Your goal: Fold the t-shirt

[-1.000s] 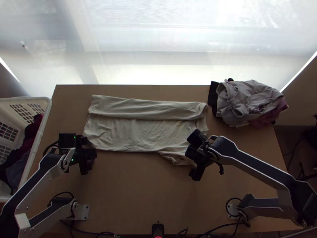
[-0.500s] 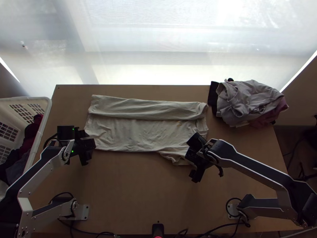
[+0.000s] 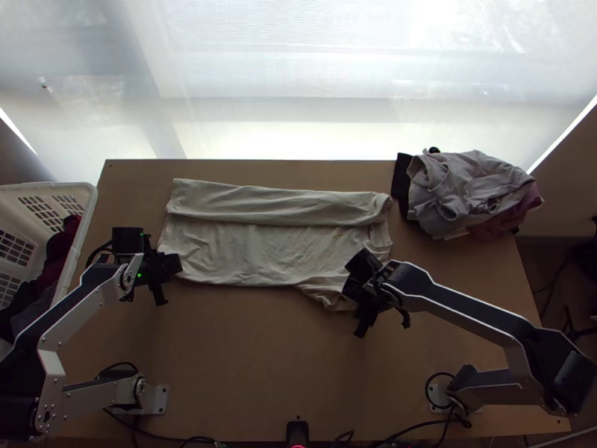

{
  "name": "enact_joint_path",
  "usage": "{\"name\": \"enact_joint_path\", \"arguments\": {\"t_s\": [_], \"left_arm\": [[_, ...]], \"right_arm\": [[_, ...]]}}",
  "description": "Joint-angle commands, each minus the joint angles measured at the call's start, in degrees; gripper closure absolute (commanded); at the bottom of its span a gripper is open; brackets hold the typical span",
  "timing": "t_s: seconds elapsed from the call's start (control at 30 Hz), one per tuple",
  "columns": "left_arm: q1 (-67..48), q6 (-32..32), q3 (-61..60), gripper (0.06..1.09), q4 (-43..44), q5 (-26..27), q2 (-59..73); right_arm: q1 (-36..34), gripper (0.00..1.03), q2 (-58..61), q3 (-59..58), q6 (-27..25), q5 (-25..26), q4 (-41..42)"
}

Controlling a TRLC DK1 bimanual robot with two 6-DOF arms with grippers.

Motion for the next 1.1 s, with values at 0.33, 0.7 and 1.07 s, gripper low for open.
{"name": "enact_joint_path", "arguments": {"t_s": [0.33, 0.7, 1.07], "left_arm": [[0.26, -6.34, 7.16, 1.05, -17.6, 1.24, -3.19], [0.52, -8.19, 7.43, 1.05, -28.94, 2.56, -13.38], [0.87, -8.1, 12.44, 1.05, -42.92, 4.06, -22.08]], "right_arm": [[-2.43, 1.0, -5.71, 0.57, -1.12, -3.66, -3.76], [-4.72, 1.0, -13.71, -0.14, -1.65, -11.48, -13.16], [-4.89, 1.0, -21.53, -1.01, -1.82, -19.57, -24.5]]}}
